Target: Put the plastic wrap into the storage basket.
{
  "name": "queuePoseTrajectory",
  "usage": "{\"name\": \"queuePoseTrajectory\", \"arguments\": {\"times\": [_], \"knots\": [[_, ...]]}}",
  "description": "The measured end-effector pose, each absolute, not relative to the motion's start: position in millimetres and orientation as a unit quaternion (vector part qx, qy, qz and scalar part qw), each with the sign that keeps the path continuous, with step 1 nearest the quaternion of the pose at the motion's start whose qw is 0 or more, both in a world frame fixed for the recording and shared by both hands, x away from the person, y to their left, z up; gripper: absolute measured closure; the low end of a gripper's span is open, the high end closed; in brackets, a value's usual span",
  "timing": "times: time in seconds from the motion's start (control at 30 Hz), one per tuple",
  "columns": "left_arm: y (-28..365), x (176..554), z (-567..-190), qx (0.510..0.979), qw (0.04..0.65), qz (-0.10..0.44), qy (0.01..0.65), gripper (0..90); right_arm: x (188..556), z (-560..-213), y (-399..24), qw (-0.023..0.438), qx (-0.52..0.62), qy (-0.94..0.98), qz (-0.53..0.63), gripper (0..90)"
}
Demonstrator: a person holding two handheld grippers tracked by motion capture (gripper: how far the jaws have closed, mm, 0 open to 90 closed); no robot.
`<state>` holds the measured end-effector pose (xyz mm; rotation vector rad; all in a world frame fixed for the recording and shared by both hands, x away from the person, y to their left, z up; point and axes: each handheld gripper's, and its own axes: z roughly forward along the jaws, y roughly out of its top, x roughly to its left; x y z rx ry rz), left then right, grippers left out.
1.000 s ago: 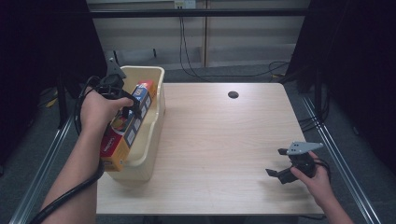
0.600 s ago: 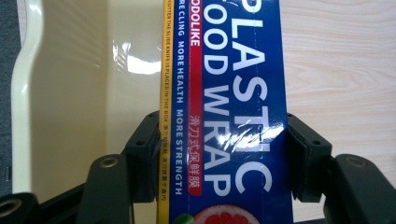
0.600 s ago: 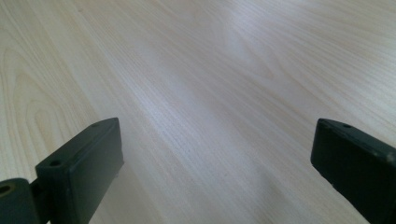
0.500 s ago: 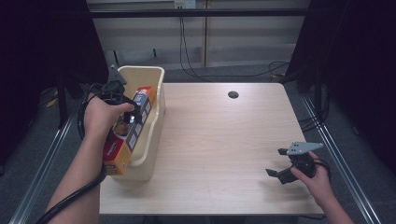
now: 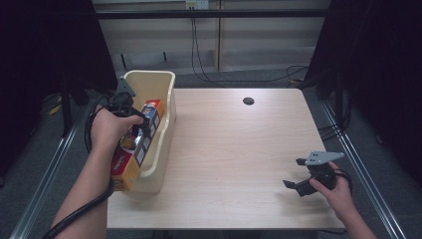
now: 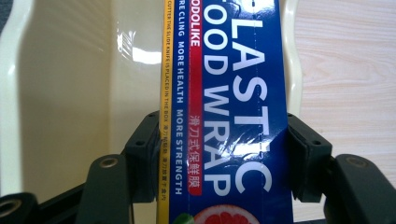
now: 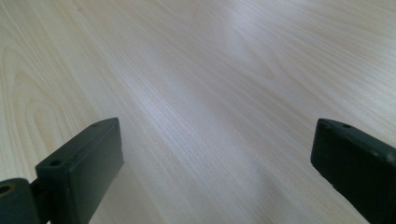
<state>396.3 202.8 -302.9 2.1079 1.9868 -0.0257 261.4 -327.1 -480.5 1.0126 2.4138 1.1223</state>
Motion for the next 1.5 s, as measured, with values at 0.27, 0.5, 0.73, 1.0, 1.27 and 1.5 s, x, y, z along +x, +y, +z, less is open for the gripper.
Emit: {"name": "queuePoseTrajectory", "arguments": {"times": [0.27, 0.5, 0.73, 1.0, 1.27, 1.5], "knots": [[203.4, 396.4, -310.0, 0.723, 0.119, -0.014, 0.680, 40.0, 261.4, -480.9, -326.7, 0.147, 0.353, 0.838, 0.388, 2.1], [202.9, 397.6, -318.0, 0.726, 0.116, -0.019, 0.678, 39.9, 261.4, -481.4, -326.3, 0.148, 0.353, 0.839, 0.388, 2.1], [198.7, 399.8, -327.2, 0.724, 0.108, -0.030, 0.680, 39.7, 261.5, -481.4, -326.1, 0.148, 0.353, 0.839, 0.387, 2.1], [196.9, 401.3, -332.3, 0.723, 0.101, -0.029, 0.683, 39.2, 261.2, -481.9, -326.1, 0.146, 0.352, 0.841, 0.383, 2.1], [198.2, 401.7, -317.4, 0.718, 0.137, -0.026, 0.682, 36.8, 261.1, -481.7, -326.1, 0.147, 0.352, 0.841, 0.384, 2.2], [196.2, 402.9, -302.1, 0.722, 0.165, -0.020, 0.671, 34.0, 260.8, -481.3, -325.5, 0.148, 0.351, 0.842, 0.383, 2.1]]}}
